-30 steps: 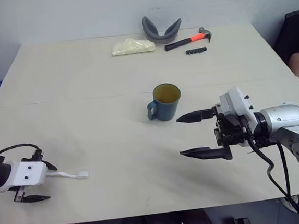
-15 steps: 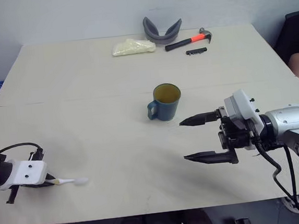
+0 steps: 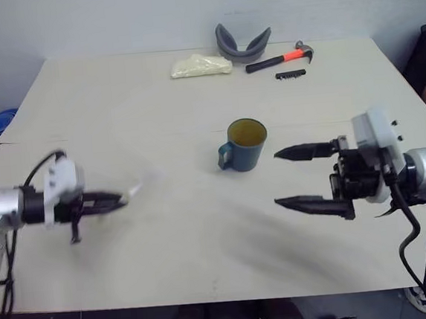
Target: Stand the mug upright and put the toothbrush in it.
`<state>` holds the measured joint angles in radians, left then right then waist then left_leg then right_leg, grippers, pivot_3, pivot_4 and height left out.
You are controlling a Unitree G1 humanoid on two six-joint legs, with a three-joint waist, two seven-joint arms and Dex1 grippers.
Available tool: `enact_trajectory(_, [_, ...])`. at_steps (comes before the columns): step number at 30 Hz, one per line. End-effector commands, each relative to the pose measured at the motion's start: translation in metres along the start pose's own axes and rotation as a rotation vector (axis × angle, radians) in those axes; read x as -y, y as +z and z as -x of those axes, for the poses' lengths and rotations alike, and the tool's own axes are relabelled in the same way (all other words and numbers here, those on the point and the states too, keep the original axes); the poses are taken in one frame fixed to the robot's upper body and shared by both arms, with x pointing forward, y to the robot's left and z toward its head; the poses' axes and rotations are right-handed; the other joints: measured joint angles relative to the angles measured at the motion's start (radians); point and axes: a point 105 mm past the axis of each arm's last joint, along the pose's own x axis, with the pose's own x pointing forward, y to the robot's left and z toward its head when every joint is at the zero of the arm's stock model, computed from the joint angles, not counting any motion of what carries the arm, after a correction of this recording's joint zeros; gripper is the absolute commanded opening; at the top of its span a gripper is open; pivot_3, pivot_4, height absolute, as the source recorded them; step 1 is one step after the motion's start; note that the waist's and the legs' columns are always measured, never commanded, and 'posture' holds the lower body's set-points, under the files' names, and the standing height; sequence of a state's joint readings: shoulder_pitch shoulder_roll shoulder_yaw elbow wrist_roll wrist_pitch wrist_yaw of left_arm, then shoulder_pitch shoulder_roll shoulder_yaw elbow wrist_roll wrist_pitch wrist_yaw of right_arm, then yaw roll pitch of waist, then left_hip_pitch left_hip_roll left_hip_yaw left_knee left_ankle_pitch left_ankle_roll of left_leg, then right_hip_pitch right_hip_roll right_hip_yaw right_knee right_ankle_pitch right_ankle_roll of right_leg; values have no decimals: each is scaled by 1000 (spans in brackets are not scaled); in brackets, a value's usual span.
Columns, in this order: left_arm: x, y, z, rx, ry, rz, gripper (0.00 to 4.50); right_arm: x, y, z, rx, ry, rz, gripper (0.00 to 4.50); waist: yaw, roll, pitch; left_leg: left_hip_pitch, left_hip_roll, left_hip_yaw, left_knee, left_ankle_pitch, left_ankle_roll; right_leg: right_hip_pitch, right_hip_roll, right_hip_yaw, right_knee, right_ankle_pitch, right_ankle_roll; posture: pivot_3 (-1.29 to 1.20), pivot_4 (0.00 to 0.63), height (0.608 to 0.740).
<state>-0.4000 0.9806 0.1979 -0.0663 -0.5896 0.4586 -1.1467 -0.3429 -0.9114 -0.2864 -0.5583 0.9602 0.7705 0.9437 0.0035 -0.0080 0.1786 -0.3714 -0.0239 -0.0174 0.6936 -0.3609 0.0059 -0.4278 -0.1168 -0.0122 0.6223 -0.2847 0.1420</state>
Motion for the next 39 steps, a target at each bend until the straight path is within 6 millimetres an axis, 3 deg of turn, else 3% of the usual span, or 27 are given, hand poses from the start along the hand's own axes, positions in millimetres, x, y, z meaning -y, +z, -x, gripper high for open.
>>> enact_trajectory(1, [-12, 40, -21, 186, 62, 52, 110, 6, 14, 8, 46, -59, 17, 4500, -1, 0, -1, 1, 0, 0, 0, 0, 0, 0, 0, 0, 0, 0, 0, 0, 150, 740])
enact_trajectory(3, [-26, 75, -62, 389, 91, 91, 110, 12, 17, 10, 59, -116, 23, 4500, 5, 0, 0, 1, -1, 0, 1, 0, 0, 1, 0, 0, 1, 0, 0, 0, 150, 740])
enact_trajectory(5, [-29, 94, -94, 487, 85, 120, 110, 14, 16, 12, 57, -148, 27, 4500, 20, -2, -1, -1, -1, -1, 5, 0, 0, 1, 1, 0, 3, 1, 1, 0, 150, 740])
enact_trajectory(9, [-30, 110, -140, 578, 70, 170, 110, 16, 14, 15, 49, -194, 29, 4500, 22, -2, 0, -1, -8, 1, 5, 0, 0, 1, 0, 1, 1, 1, 2, 0, 150, 740])
enact_trajectory(13, [-18, 110, -185, 595, 13, 197, 110, 17, 12, 19, 43, -252, 29, 4500, 19, -2, 0, -1, -8, 2, 4, 0, 0, 0, 0, 1, 0, 1, 2, 0, 150, 740])
enact_trajectory(16, [-10, 104, -207, 575, -9, 173, 110, 15, 11, 22, 37, -279, 32, 4500, 22, -2, 0, -1, -8, 2, 4, 0, 0, 0, 0, 1, 0, 1, 2, 0, 150, 740])
enact_trajectory(21, [-9, 96, -219, 575, -5, 148, 110, 16, 11, 26, 42, -319, 32, 4500, 23, -3, 0, -1, -8, 2, 5, 0, 0, 1, 0, 1, -1, 2, 2, 0, 150, 740])
enact_trajectory(22, [-9, 95, -220, 577, -5, 151, 460, 16, 11, 26, 42, -323, 32, 4500, 23, -3, 0, -1, -8, 2, 5, 0, 0, 1, 0, 1, -1, 2, 2, 0, 150, 740])
enact_trajectory(27, [-3, 93, -215, 587, -52, 158, 1996, 15, 10, 26, 42, -329, 27, 4500, 23, -3, 0, -1, -8, 1, 5, 0, 1, 1, 0, 1, -1, 2, 2, 0, 150, 740])
enact_trajectory(30, [-2, 93, -197, 581, -66, 154, 2894, 19, 8, 26, 38, -335, 25, 4500, 21, -3, 0, -1, -8, 1, 5, 0, 1, 1, 0, 1, -1, 2, 2, 0, 150, 740])
enact_trajectory(33, [-2, 92, -162, 548, -73, 129, 3761, 25, 4, 27, 27, -342, 23, 4500, 13, -2, 0, 0, -7, 1, 4, 0, 0, 1, 1, 2, 0, 2, 2, 0, 150, 740])
enact_trajectory(39, [0, 66, -56, 249, -141, -31, 3761, 36, -10, 35, -42, -326, 2, 4500, -4, -1, 0, 0, -1, 1, 3, 0, 0, 0, 1, 2, 0, 1, 2, 0, 150, 740])
